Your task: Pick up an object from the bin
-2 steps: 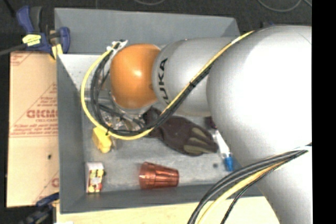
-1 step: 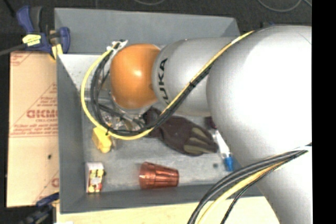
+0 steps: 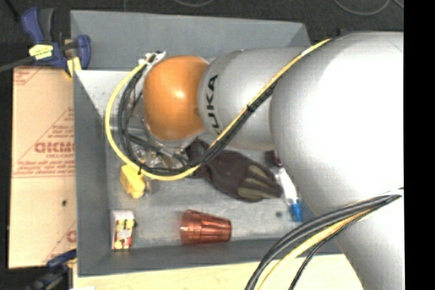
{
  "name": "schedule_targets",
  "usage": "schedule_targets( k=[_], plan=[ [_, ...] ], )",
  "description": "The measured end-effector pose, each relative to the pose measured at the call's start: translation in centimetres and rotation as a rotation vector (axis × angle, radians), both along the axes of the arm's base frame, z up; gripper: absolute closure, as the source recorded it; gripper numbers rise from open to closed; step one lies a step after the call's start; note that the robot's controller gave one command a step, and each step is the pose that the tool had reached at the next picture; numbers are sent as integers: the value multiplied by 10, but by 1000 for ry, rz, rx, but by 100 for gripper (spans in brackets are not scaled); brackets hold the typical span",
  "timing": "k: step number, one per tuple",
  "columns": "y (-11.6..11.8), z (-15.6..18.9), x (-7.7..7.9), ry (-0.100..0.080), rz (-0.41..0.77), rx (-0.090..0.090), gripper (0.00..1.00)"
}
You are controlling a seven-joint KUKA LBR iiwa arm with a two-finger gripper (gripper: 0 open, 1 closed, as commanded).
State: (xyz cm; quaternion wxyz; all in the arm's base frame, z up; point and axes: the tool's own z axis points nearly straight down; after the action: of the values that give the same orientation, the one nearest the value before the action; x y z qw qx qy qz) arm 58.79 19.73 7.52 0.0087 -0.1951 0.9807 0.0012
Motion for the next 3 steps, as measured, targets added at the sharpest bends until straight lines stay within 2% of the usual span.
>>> schedule_targets(
  k=[1,3],
  plan=[
    [-1,21,-2,7,-1,-3,100],
    [0,58,2,-7,-3,1,100]
  ],
)
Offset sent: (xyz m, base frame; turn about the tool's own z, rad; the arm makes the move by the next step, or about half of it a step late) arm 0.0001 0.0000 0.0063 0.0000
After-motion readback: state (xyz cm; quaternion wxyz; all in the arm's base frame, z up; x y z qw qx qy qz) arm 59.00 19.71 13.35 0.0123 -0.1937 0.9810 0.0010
